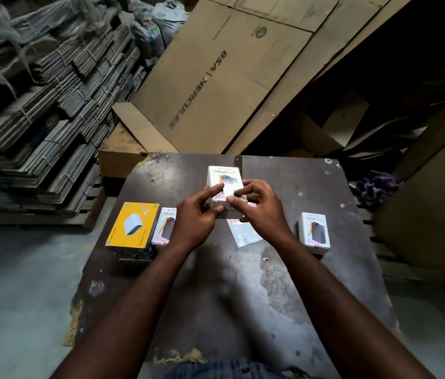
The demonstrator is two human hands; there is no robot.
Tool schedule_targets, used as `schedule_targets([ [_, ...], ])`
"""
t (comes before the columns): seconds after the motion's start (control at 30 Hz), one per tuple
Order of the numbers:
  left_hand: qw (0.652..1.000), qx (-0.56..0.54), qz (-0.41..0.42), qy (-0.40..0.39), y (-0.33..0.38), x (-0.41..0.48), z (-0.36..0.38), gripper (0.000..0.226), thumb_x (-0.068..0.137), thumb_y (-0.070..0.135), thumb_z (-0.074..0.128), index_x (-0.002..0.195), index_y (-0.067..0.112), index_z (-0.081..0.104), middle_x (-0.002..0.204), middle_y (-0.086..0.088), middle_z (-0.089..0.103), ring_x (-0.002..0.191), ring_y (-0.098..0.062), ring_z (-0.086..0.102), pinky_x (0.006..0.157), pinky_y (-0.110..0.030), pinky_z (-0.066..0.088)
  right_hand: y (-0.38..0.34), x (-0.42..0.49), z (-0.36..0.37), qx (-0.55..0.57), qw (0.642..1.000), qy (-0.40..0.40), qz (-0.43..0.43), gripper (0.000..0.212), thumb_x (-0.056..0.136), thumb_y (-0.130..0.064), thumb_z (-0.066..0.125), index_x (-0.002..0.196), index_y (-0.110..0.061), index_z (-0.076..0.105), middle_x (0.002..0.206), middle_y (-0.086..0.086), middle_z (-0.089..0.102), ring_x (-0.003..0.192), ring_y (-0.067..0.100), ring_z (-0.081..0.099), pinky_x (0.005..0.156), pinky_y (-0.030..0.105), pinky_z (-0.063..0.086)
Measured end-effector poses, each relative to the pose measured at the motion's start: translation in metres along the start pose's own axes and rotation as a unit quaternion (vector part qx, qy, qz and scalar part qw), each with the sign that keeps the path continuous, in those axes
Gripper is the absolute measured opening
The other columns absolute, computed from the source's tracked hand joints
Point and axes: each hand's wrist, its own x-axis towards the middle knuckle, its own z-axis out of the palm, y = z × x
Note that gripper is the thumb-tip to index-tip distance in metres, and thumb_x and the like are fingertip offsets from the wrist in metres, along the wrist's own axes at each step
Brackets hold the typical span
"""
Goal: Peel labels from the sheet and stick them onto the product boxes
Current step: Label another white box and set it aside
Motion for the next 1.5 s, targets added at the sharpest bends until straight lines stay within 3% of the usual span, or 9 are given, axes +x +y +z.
schedule_targets([
  [0.13,1.0,0.01,-0.005,-0.005,0.003,0.0,0.0,0.05,0.086,0.005,0.072,0.131,0.025,0.065,0.124,0.012,0.066,0.105,0.016,0.059,0.095,-0.024,0.053,0.002,-0.002,-0.001,-0.055,0.998,0.013,-0.041,0.023,0.079,-0.033,0.083,0.085,-0.018,0.067,0.115,-0.006,0.057,0.094,0.014,0.067,0.055,0.039,0.061],
  [0.27,0.999,-0.014,-0.031,-0.025,0.006,0.0,0.0,0.05,0.085,0.012,0.073,0.131,0.027,0.064,0.126,0.011,0.066,0.109,0.007,0.062,0.092,-0.034,0.057,0.005,-0.003,-0.005,-0.152,0.977,0.004,-0.151,0.018,0.088,-0.031,0.074,0.091,-0.015,0.066,0.107,-0.001,0.06,0.091,0.009,0.064,0.074,0.031,0.054],
  [0.4,0.998,-0.018,-0.049,-0.02,0.01,0.001,0.002,0.048,0.086,0.007,0.073,0.131,0.022,0.064,0.122,0.009,0.065,0.09,0.027,0.053,0.082,-0.016,0.055,0.007,-0.004,-0.005,-0.212,0.958,-0.008,-0.19,0.018,0.093,-0.027,0.068,0.098,-0.011,0.064,0.1,0.002,0.063,0.089,0.014,0.064,0.076,0.031,0.051],
  [0.7,0.988,-0.099,-0.102,-0.053,0.018,0.003,-0.004,0.051,0.09,-0.004,0.065,0.135,0.019,0.061,0.116,0.009,0.063,0.089,0.026,0.056,0.091,-0.034,0.057,0.005,-0.003,-0.015,-0.19,0.959,-0.052,-0.202,0.021,0.084,-0.018,0.075,0.1,-0.011,0.064,0.108,0.0,0.062,0.1,0.01,0.062,0.083,0.026,0.052],
  [0.87,0.984,-0.105,-0.116,-0.085,0.02,0.004,-0.007,0.055,0.09,-0.007,0.062,0.137,0.022,0.059,0.128,0.001,0.065,0.114,-0.01,0.064,0.095,-0.038,0.056,0.003,-0.002,-0.01,-0.166,0.973,-0.001,-0.161,0.017,0.087,-0.028,0.075,0.091,-0.016,0.064,0.1,-0.003,0.064,0.093,0.009,0.064,0.077,0.03,0.053],
  [1.03,0.978,-0.134,-0.138,-0.083,0.021,0.002,-0.007,0.055,0.091,-0.009,0.059,0.138,0.02,0.058,0.123,0.002,0.066,0.115,-0.021,0.064,0.094,-0.04,0.056,0.004,-0.004,-0.009,-0.172,0.97,-0.016,-0.171,0.016,0.085,-0.021,0.075,0.093,-0.014,0.063,0.101,-0.001,0.062,0.095,0.012,0.063,0.079,0.034,0.053],
  [1.2,0.968,-0.181,-0.154,-0.081,0.024,-0.002,-0.008,0.051,0.094,-0.007,0.057,0.138,0.018,0.057,0.118,0.007,0.065,0.096,0.001,0.068,0.092,-0.036,0.057,0.002,-0.005,-0.011,-0.168,0.973,-0.035,-0.156,0.022,0.082,-0.023,0.076,0.098,-0.016,0.063,0.108,-0.004,0.06,0.1,0.01,0.062,0.076,0.037,0.056],
  [1.37,0.955,-0.23,-0.182,-0.042,0.029,-0.002,-0.005,0.03,0.099,0.016,0.057,0.127,0.021,0.065,0.12,0.0,0.07,0.115,-0.025,0.065,0.093,-0.045,0.055,-0.001,-0.005,-0.004,-0.157,0.978,0.029,-0.133,0.019,0.084,-0.03,0.075,0.092,-0.016,0.066,0.114,-0.003,0.057,0.102,0.008,0.061,0.082,0.025,0.054],
  [1.5,0.955,-0.233,-0.186,0.004,0.034,-0.004,-0.003,0.024,0.097,0.018,0.06,0.118,0.02,0.07,0.112,0.003,0.072,0.103,-0.017,0.068,0.09,-0.047,0.056,0.003,-0.009,-0.004,-0.147,0.98,0.0,-0.132,0.024,0.081,-0.021,0.077,0.101,-0.015,0.065,0.124,-0.002,0.05,0.11,0.01,0.059,0.081,0.022,0.056],
])
